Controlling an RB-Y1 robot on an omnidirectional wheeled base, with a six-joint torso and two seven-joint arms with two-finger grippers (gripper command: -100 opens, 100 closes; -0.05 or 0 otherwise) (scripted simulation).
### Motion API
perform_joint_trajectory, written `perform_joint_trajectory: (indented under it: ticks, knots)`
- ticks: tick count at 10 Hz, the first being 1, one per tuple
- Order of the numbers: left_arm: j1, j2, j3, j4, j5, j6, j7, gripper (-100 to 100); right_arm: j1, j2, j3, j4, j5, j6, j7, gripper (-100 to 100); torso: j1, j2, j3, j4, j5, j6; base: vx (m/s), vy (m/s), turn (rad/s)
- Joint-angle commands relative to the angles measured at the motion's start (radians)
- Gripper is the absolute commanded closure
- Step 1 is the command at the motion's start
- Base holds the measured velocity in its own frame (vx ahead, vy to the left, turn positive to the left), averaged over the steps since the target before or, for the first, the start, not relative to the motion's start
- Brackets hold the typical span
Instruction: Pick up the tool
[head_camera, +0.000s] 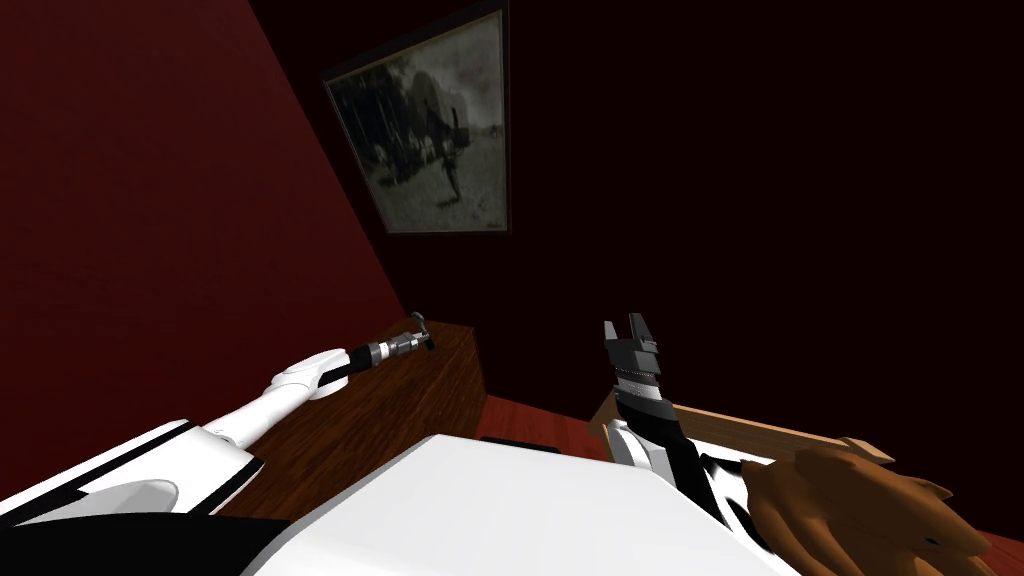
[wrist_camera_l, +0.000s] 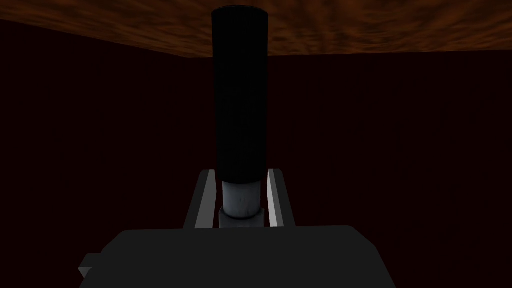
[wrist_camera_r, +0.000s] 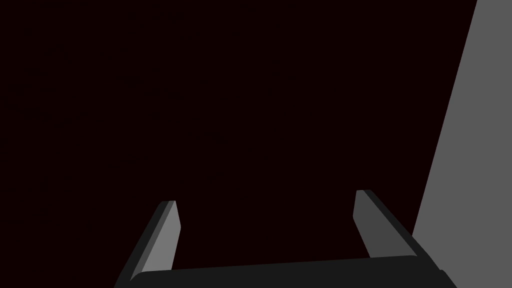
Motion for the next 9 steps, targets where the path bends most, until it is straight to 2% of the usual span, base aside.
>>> perform_joint_trajectory:
  ticks: [1,2,3,4,5,6,7,8,9]
  knots:
    - [0.050,-0.007,0.050,-0.050,-0.005,-0.005,-0.003,100,0.000,0.000,0.000,0.000,0.000,0.000,0.000,0,0.000,0.000,0.000,0.000,0.000,0.000,0.044,0.001,-0.019]
    - [0.084,-0.007,0.066,-0.051,-0.005,-0.005,-0.003,100,0.000,0.000,0.000,0.000,0.000,0.000,0.000,0,0.000,-0.001,0.000,0.000,0.000,0.001,0.050,0.000,-0.035]
    - [0.120,-0.010,0.104,-0.111,-0.008,-0.004,-0.003,100,0.000,0.000,0.000,0.000,0.000,0.000,0.000,0,0.000,-0.001,0.000,0.000,0.000,0.001,0.073,0.000,-0.031]
    - [0.150,-0.010,0.131,-0.113,-0.008,-0.004,-0.003,100,0.000,0.000,0.000,0.000,0.000,0.000,0.000,0,-0.001,-0.002,-0.001,0.000,0.000,0.002,0.067,0.005,-0.029]
    - [0.185,-0.010,0.131,-0.113,-0.008,-0.004,-0.003,100,0.000,0.000,0.000,0.000,0.000,0.000,0.000,0,0.000,-0.002,-0.001,0.000,0.000,0.001,0.029,0.004,-0.009]
    - [0.187,-0.010,0.131,-0.113,-0.008,-0.004,-0.003,100,0.000,0.000,0.000,0.000,0.000,0.000,0.000,0,0.000,0.000,0.000,-0.001,0.001,0.000,0.008,0.002,-0.006]
    - [0.218,-0.014,0.179,-0.165,-0.010,-0.003,-0.004,100,0.000,0.000,0.000,0.000,0.000,0.000,0.000,0,0.002,0.001,0.000,-0.002,0.003,-0.002,0.035,-0.003,-0.027]
    - [0.250,-0.014,0.196,-0.174,-0.010,-0.003,-0.004,100,0.000,0.000,0.000,0.000,0.000,0.000,0.000,0,0.002,0.001,-0.001,-0.002,0.003,-0.001,0.051,-0.001,-0.020]
    - [0.277,-0.014,0.196,-0.174,-0.010,-0.003,-0.004,100,0.000,0.000,0.000,0.000,0.000,0.000,0.000,0,0.003,0.000,-0.001,-0.003,0.003,-0.002,0.029,0.000,0.000]
